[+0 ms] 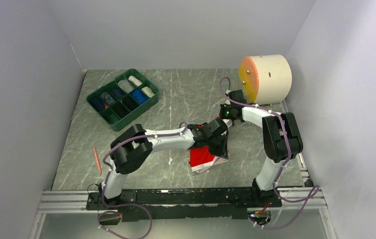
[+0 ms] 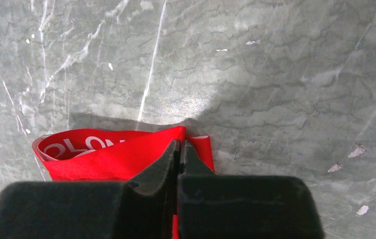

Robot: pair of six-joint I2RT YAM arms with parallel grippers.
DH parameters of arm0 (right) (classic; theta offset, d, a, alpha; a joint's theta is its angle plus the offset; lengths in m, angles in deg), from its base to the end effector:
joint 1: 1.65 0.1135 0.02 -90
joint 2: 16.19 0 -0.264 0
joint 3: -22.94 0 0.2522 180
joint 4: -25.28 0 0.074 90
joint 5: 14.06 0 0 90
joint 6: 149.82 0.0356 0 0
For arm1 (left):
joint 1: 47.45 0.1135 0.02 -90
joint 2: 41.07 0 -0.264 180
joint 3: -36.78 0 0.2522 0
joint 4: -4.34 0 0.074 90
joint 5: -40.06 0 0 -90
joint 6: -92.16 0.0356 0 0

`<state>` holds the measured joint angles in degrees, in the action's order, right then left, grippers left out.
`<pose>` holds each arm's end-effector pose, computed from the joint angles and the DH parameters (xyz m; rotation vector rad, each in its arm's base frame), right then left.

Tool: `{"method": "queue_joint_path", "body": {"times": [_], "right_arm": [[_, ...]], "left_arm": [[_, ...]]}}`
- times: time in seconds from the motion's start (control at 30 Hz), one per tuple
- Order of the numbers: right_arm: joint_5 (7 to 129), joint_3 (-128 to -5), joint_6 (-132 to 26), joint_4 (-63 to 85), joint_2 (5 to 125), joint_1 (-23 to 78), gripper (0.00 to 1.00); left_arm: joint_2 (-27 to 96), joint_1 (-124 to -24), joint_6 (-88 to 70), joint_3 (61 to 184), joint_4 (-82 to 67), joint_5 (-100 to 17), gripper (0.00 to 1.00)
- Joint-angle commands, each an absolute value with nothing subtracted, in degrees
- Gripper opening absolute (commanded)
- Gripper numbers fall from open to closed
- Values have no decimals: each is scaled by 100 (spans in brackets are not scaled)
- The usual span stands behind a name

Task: Roll the underwear
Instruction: Fold the underwear at the center of the board.

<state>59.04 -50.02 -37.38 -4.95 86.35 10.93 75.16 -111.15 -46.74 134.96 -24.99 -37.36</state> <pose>0.3403 0.0865 0.1533 0.1227 2.6647 0.5939 0.1925 -0.4069 0.1922 0.4651 2.6753 -1.0464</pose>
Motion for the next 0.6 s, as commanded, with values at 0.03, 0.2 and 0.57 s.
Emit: {"method": "queue_joint_path", "body": {"times": [0.03, 0.2, 0.57], "right_arm": [[5943, -5327, -3791, -90, 8711, 1067, 0], [5952, -5579, -3907, -482, 8947, 1071, 13], [6037, -5592, -3781, -1143, 7757, 1077, 60]], "left_arm": [[7505, -11191, -4824, 13264, -1900, -3466, 13], [7501, -11090, -5064, 13058, -1364, -2887, 39], [5467, -10969, -4541, 11823, -1129, -3331, 71]]}}
